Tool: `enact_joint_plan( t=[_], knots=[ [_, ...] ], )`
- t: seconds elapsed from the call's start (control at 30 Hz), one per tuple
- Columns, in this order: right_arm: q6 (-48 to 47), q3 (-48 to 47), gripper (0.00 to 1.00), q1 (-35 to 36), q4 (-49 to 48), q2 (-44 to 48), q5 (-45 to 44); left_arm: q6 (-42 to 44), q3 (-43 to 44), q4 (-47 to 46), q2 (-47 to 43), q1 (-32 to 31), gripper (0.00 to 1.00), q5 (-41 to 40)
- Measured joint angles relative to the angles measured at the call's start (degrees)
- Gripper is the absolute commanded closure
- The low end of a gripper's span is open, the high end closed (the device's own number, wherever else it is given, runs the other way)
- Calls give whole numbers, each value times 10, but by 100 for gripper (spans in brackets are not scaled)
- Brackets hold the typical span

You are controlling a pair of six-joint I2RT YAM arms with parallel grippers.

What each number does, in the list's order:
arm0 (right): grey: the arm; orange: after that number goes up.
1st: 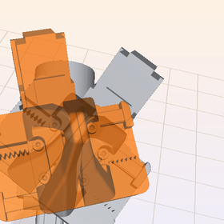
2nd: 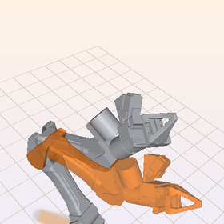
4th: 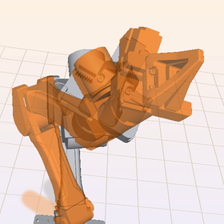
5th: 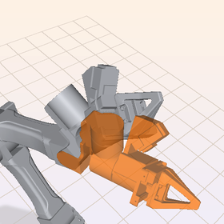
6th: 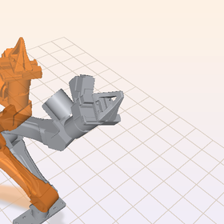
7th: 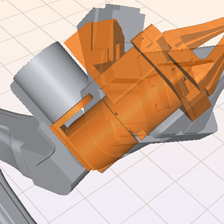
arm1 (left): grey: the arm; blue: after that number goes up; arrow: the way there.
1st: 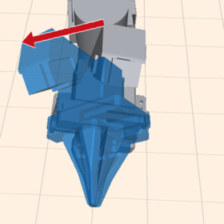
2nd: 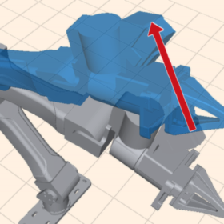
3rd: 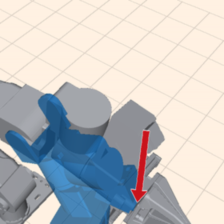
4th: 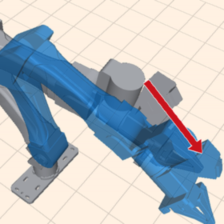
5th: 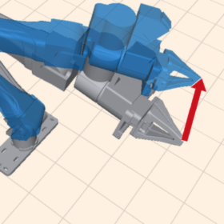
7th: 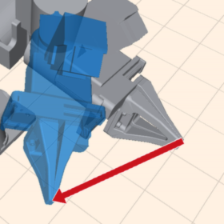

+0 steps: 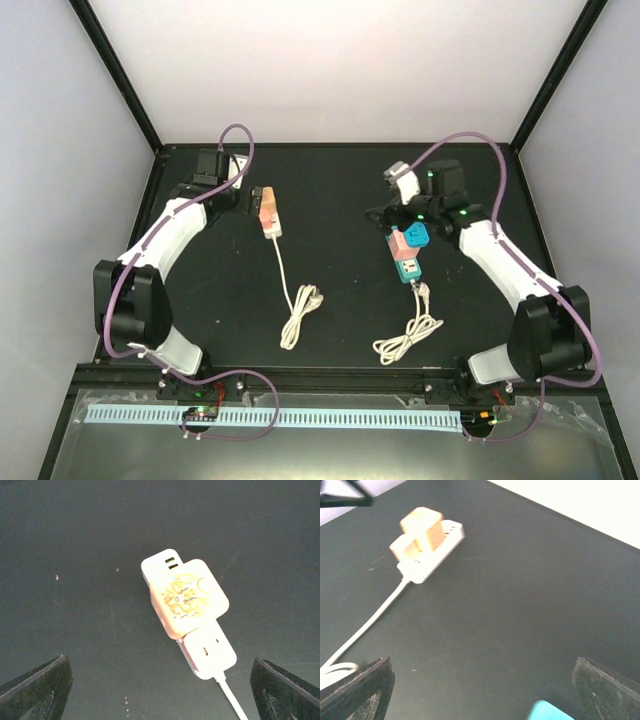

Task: Pull the plug off the socket

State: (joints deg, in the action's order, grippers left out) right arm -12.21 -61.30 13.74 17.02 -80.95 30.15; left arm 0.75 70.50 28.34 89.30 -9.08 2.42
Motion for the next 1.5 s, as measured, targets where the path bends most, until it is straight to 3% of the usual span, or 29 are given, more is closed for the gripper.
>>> enact_joint_plan(
  t=[0.4, 0.8, 1.2, 1.5],
  knots=[
    [3, -97, 0, 205, -2, -142, -59, -5, 5, 24, -12, 9, 1, -33],
    [38, -195, 12, 336, -8, -282, -144, -6, 21, 43, -15, 76, 1, -55],
    [92, -297, 33, 370, 0, -417, -206, -6, 28, 49, -22, 114, 1, -47],
    [111, -342, 43, 381, 3, -478, -243, -8, 28, 51, -28, 118, 1, -43]
  ],
)
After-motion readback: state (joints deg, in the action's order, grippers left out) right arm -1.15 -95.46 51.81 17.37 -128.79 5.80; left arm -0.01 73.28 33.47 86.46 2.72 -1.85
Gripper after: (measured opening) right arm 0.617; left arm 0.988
